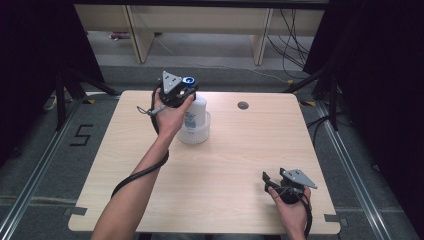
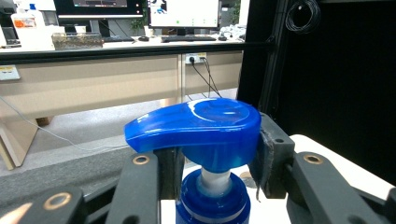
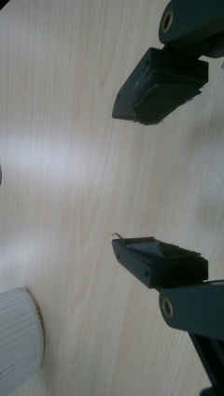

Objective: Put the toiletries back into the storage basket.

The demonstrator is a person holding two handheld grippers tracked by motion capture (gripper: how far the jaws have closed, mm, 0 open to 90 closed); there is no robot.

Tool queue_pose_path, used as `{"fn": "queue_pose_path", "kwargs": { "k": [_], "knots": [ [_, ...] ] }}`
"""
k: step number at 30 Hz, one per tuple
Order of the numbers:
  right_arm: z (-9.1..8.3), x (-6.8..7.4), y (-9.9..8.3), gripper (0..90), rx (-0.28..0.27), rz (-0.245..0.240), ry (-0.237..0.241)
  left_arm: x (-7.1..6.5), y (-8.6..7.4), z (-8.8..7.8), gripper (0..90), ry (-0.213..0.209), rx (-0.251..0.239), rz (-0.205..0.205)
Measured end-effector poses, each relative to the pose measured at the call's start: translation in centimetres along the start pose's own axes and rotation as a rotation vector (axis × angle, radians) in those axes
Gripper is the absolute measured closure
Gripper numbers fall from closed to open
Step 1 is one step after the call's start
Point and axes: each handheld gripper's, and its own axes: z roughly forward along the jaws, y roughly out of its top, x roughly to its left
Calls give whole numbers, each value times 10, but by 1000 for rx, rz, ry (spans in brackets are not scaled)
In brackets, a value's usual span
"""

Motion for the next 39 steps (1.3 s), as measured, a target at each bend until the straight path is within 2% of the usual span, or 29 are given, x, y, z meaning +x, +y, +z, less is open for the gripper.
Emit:
{"fn": "queue_pose_path", "kwargs": {
  "k": [1, 2, 4, 5, 6, 9, 11, 13, 15, 16, 18, 20, 22, 24, 26, 29, 30, 32, 33, 39],
  "knots": [
    [-2, 0, 1, 322, 23, -10, -7, 0, 0, -1, 584, -2, -1, 6],
    [-2, -4, 2, 322, 12, -65, -17, 0, 0, -1, 579, -1, 3, 15],
    [-2, -4, 1, 322, 9, -73, -16, 0, -1, -1, 567, -1, 4, 23],
    [-2, 0, 1, 322, 19, -19, -4, -1, -1, -1, 549, -4, 3, 24],
    [-1, -2, 1, 321, 4, -54, -5, -1, -1, -1, 515, -7, 9, 28],
    [-2, -3, 1, 320, 10, -59, -11, -3, -1, -1, 464, -14, 19, 35],
    [0, -3, 1, 319, -4, -48, -4, -4, -3, -1, 431, -7, 22, 50],
    [-2, 1, 0, 318, 11, -2, -1, -4, -7, -2, 360, -4, 27, 38],
    [-2, 1, 0, 318, 18, -1, 0, -4, -8, -2, 319, -1, 25, 38],
    [-2, 1, 0, 317, 17, -1, 0, -3, -8, -3, 296, 6, 14, 53],
    [-2, 1, 0, 316, 15, -1, 1, -2, -9, -5, 273, -6, 14, 40],
    [-2, 1, 0, 315, 16, 0, 0, 0, -9, -8, 249, -4, 14, 69],
    [-2, 1, 0, 316, 9, 1, -1, 0, -10, -10, 242, -3, 17, 73],
    [-2, 1, 0, 315, 17, -3, -1, 2, -10, -17, 241, 2, 17, 101],
    [-2, 1, 0, 315, 17, -4, -1, 3, -11, -19, 239, -2, 19, 98],
    [-2, 1, 0, 315, 17, -5, -3, 5, -12, -30, 240, -20, 23, 66],
    [-2, -1, 0, 314, 7, -30, 1, 7, -12, -32, 240, -18, 20, 69],
    [-2, -1, 0, 314, 7, -30, 2, 8, -12, -35, 242, -23, 20, 60],
    [-2, -1, 0, 314, 8, -31, 1, 8, -14, -40, 243, -33, 23, 38],
    [-1, -2, 0, 314, 5, -40, -4, 9, -18, -52, 244, -46, 22, 40]
  ]
}}
